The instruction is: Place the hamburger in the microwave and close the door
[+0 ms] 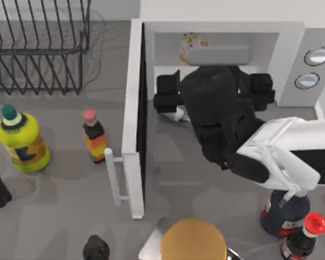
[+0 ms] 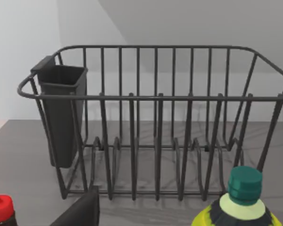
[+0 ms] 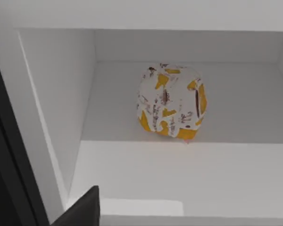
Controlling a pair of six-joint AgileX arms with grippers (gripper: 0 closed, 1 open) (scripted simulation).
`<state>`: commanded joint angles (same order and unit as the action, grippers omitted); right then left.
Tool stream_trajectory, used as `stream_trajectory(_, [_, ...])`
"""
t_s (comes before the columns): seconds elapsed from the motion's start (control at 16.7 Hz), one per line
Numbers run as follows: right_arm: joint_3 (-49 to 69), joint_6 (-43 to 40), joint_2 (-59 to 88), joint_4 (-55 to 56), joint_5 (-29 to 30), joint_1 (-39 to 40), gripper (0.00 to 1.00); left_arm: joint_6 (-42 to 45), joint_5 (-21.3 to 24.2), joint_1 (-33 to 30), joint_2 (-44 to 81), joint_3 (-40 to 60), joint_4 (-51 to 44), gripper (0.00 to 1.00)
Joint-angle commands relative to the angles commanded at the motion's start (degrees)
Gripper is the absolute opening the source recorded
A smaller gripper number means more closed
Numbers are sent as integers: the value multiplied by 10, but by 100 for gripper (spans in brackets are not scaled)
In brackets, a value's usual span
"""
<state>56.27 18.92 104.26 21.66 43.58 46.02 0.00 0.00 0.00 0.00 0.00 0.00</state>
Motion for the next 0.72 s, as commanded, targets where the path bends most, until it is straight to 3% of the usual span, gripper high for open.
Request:
stream_trajectory(0.42, [-12, -7, -20, -6, -10, -10, 100, 0, 0, 0, 0, 0, 0, 100])
stream_trajectory(0.72, [-107, -56, -172, -36, -86, -84, 100, 0, 0, 0, 0, 0, 0, 100])
